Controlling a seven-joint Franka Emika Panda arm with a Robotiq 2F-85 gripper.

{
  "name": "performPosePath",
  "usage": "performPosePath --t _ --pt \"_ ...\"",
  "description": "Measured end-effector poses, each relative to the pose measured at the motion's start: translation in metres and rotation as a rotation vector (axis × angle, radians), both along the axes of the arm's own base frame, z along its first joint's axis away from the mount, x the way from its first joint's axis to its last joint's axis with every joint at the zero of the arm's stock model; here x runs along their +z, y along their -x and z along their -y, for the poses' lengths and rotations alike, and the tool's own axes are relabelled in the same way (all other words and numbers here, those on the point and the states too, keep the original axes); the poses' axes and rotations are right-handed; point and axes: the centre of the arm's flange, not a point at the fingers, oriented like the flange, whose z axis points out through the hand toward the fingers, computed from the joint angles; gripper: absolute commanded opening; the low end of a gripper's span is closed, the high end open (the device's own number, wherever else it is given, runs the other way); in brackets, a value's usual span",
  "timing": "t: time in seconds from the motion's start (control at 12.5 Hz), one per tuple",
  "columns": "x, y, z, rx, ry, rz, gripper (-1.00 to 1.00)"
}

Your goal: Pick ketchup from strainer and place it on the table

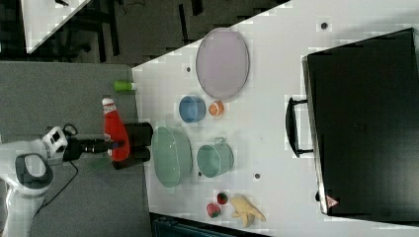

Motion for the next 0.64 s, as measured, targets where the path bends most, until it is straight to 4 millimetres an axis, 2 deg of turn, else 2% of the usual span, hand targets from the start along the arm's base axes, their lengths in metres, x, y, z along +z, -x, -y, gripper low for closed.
performPosePath --t 0.16,0.32,0.48,0.64 --pt "-0.008 -0.035 0.054 -0.037 0.011 -0.023 0.21" --pt "-0.028 -0.067 0.121 -0.077 0.037 -0.06 0.21" --pt "-0.049 -0.094 0.203 -0.139 0.065 -0.088 0.21" --pt "-0.065 -0.109 0.291 -0.204 0.095 -0.107 0.21"
